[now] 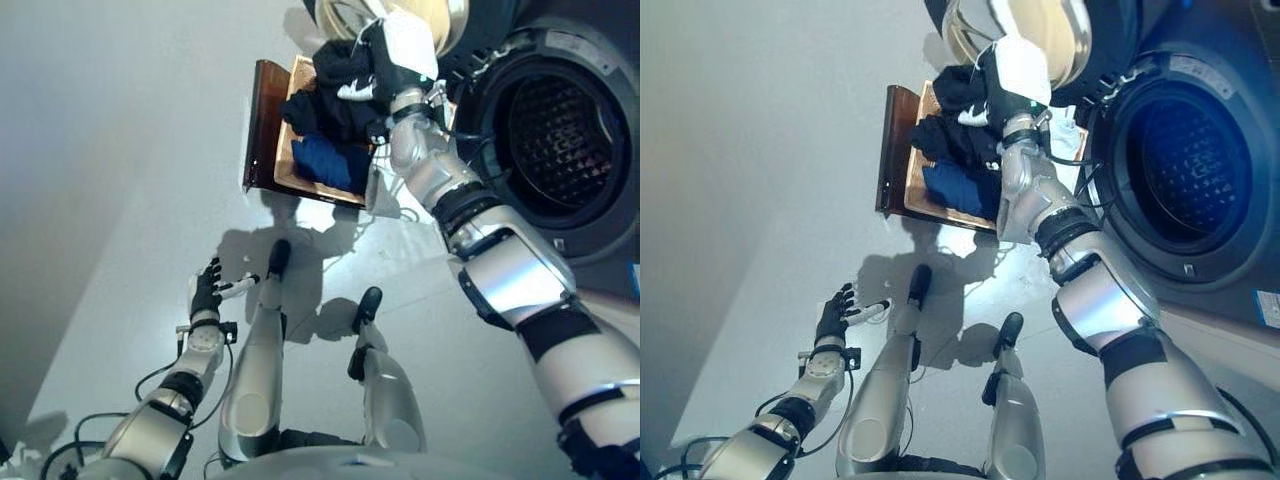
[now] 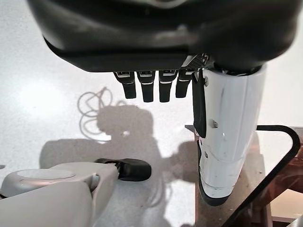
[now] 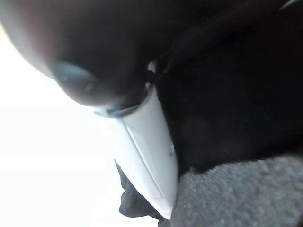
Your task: Pick up the clothes and place them into the washing machine
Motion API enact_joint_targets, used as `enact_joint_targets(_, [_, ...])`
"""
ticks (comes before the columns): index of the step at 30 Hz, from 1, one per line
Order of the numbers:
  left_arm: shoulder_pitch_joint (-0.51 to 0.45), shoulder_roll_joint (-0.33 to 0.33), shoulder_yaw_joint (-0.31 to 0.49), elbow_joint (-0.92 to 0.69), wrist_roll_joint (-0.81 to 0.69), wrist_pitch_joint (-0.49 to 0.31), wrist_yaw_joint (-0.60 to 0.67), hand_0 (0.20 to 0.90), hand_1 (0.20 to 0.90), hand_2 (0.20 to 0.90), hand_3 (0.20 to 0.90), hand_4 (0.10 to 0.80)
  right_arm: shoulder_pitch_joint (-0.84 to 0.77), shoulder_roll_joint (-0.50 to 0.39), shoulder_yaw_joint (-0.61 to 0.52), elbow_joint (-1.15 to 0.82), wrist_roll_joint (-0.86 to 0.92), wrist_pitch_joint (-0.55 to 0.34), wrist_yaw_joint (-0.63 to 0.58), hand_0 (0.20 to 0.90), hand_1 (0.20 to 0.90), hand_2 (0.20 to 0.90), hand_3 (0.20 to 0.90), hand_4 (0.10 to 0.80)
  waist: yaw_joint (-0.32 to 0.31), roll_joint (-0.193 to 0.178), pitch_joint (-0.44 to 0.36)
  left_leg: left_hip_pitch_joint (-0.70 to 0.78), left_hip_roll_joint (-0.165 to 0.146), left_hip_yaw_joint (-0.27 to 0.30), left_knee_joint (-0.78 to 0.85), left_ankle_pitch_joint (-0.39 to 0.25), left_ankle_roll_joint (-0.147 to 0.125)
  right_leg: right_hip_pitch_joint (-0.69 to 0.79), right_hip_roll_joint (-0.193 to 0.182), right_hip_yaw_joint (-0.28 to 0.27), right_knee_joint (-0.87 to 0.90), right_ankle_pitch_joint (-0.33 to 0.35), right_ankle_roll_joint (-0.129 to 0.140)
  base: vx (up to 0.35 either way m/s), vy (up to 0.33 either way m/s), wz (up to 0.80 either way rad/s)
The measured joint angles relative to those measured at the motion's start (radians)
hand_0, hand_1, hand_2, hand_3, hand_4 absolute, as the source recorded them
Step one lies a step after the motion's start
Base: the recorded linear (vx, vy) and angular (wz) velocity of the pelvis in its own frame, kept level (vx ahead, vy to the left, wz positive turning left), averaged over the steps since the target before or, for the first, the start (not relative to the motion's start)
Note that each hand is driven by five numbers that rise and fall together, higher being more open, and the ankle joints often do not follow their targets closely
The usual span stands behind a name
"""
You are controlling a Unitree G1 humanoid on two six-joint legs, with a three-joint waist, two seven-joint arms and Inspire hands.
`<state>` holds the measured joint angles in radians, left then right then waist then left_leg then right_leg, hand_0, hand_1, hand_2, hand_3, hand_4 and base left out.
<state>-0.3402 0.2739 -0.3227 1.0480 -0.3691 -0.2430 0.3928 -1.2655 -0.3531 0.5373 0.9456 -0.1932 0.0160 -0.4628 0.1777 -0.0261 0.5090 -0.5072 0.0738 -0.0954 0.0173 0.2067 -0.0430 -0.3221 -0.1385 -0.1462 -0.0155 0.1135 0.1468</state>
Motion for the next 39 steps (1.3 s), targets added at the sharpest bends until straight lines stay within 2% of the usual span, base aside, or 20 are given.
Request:
enact_joint_targets(1, [0.004, 0.000, 0.000, 0.000, 0.000, 0.003, 0.000, 0.900, 0.900, 0.900, 0.900, 0.800, 0.033, 0.001, -0.050, -0.039, 0.053, -0.016, -0.007, 0.200, 0.200, 0.200, 0.200, 0.300, 0.003, 0.000, 0.000, 0.004, -0.002, 0.004, 0.001, -0.001, 0.001, 0.000, -0.001, 0.004, 0.005, 0.000, 0.000, -0.005, -0.025, -0.09])
enact_joint_targets(9, [0.041, -0.001, 0.005, 0.001, 0.004, 0.018, 0.000, 0.900, 0.900, 0.900, 0.900, 0.800, 0.210, 0.014, -0.166, -0.100, 0.390, -0.087, -0.036, 0.200, 0.200, 0.200, 0.200, 0.300, -0.028, 0.000, 0.000, 0.028, 0.001, 0.037, 0.002, -0.005, 0.007, -0.001, -0.002, 0.041, 0.013, 0.001, 0.002, -0.014, -0.023, -0.13])
enact_joint_targets(12, [0.054, -0.003, 0.004, -0.003, 0.008, 0.019, -0.001, 0.900, 0.900, 0.900, 0.900, 0.800, 0.312, 0.020, -0.248, -0.103, 0.521, -0.119, -0.037, 0.200, 0.200, 0.200, 0.200, 0.300, -0.032, 0.000, 0.000, 0.030, 0.003, 0.048, 0.004, -0.007, 0.009, -0.004, -0.002, 0.052, 0.013, 0.001, 0.002, -0.016, -0.019, -0.09])
enact_joint_targets(16, [0.064, -0.003, 0.005, -0.006, 0.008, 0.019, -0.003, 0.900, 0.900, 0.900, 0.900, 0.800, 0.377, 0.022, -0.298, -0.102, 0.621, -0.132, -0.036, 0.200, 0.200, 0.200, 0.200, 0.300, -0.038, 0.001, 0.000, 0.030, 0.002, 0.058, 0.004, -0.009, 0.010, -0.010, -0.004, 0.057, 0.013, 0.002, 0.002, -0.001, 0.003, -0.07])
enact_joint_targets(20, [0.080, -0.004, 0.003, -0.013, 0.008, 0.019, -0.018, 0.900, 0.900, 0.900, 0.900, 0.800, 0.411, 0.055, -0.366, -0.102, 0.749, -0.195, -0.030, 0.200, 0.200, 0.200, 0.200, 0.300, -0.052, 0.006, -0.001, 0.029, 0.000, 0.072, 0.003, -0.012, 0.013, -0.020, -0.008, 0.075, 0.014, 0.002, 0.003, -0.001, -0.003, -0.08])
enact_joint_targets(27, [0.081, -0.043, -0.011, -0.019, 0.005, 0.018, -0.039, 0.900, 0.900, 0.900, 0.900, 0.800, 0.446, 0.108, -0.518, -0.070, 1.112, -0.318, 0.013, 0.200, 0.200, 0.200, 0.200, 0.300, -0.054, 0.077, -0.002, 0.032, -0.002, 0.084, -0.001, -0.013, 0.014, -0.025, -0.012, 0.085, 0.013, 0.003, 0.004, -0.009, 0.005, -0.03])
enact_joint_targets(31, [0.085, -0.053, -0.015, -0.017, -0.001, 0.018, -0.050, 0.900, 0.900, 0.900, 0.900, 0.800, 0.443, 0.119, -0.590, -0.033, 1.270, -0.363, 0.049, 0.200, 0.200, 0.200, 0.200, 0.300, -0.054, 0.101, -0.005, 0.033, -0.002, 0.097, -0.003, -0.012, 0.019, -0.036, -0.014, 0.102, 0.017, 0.006, 0.010, -0.014, 0.008, -0.09])
enact_joint_targets(36, [0.085, -0.062, -0.016, -0.017, -0.019, 0.017, -0.067, 0.900, 0.900, 0.900, 0.900, 0.800, 0.433, 0.116, -0.659, -0.015, 1.384, -0.413, 0.053, 0.200, 0.200, 0.200, 0.200, 0.300, -0.055, 0.120, -0.006, 0.035, -0.003, 0.101, -0.003, -0.012, 0.020, -0.040, -0.015, 0.107, 0.020, 0.008, 0.012, -0.007, 0.001, -0.03])
enact_joint_targets(39, [0.086, -0.063, -0.046, -0.017, -0.028, 0.017, -0.070, 0.900, 0.900, 0.900, 0.900, 0.800, 0.399, 0.090, -0.696, 0.014, 1.423, -0.432, 0.051, 0.200, 0.200, 0.200, 0.200, 0.300, -0.054, 0.134, -0.005, 0.041, -0.004, 0.109, -0.005, -0.013, 0.021, -0.040, -0.018, 0.110, 0.023, 0.008, 0.012, 0.007, -0.004, -0.07])
